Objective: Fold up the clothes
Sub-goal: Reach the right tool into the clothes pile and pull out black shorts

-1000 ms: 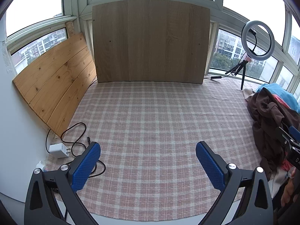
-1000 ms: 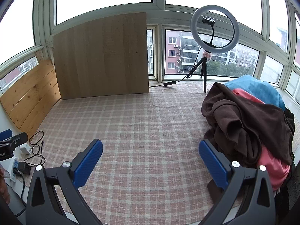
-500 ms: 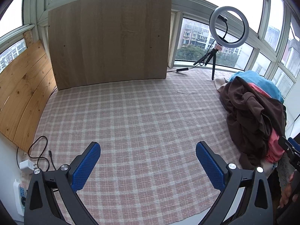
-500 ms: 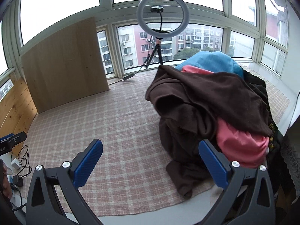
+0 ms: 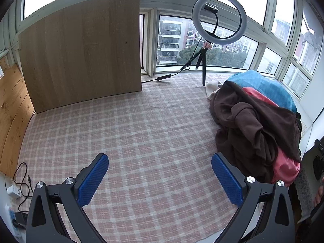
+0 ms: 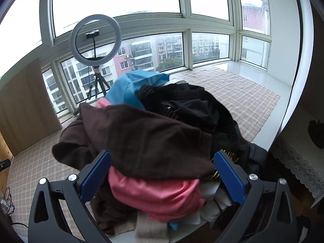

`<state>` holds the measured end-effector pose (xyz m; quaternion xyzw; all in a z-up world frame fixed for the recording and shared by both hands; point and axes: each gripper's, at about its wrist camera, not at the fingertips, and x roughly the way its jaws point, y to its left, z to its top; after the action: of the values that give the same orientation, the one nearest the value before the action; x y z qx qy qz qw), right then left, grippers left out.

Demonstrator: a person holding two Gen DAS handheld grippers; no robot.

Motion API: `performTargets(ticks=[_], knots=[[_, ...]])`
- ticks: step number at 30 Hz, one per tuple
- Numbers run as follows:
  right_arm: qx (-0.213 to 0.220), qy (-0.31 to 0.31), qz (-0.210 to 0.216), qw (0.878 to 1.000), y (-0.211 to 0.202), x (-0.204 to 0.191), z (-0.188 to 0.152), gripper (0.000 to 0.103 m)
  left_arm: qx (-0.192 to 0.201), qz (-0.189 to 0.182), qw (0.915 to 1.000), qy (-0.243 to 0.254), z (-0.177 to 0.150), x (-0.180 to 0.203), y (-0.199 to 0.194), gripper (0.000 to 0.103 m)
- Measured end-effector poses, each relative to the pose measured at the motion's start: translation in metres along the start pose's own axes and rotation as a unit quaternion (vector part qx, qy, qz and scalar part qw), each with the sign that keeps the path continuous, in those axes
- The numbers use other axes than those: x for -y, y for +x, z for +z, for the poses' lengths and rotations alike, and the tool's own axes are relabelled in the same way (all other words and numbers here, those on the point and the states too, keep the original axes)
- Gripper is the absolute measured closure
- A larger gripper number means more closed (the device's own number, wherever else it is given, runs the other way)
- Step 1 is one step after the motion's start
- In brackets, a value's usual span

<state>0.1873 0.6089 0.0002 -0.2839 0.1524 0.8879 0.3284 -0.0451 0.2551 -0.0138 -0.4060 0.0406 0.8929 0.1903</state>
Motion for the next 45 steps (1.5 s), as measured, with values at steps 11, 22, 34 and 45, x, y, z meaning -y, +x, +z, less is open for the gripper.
performTargets(ticks=[11,22,34,45], knots=[[-0.076,0.015,0.061,0.995,0.137,0.095,0.08,0.001,0.021,0.048,0.9985,-0.012,0.041,0.068,0.011,0.001],[-0.134,0.002,0.163,0.978,0.19,0.087,0.07,0.059,0.007,0.097,0.9945,-0.038,0.038,0.064,0.019,0.001],[0.039,0.032,0.16,0.986,0.109,0.116,0.166,0.095,0.028,0.087,0.9952,-0.035,0.048,0.069,0.014,0.001],[0.23,-0.055,0.257,0.937,-0.041,-0.009,0.285,0.095,0.069,0.113,0.9893,-0.06,0.043,0.009,-0.034,0.001]])
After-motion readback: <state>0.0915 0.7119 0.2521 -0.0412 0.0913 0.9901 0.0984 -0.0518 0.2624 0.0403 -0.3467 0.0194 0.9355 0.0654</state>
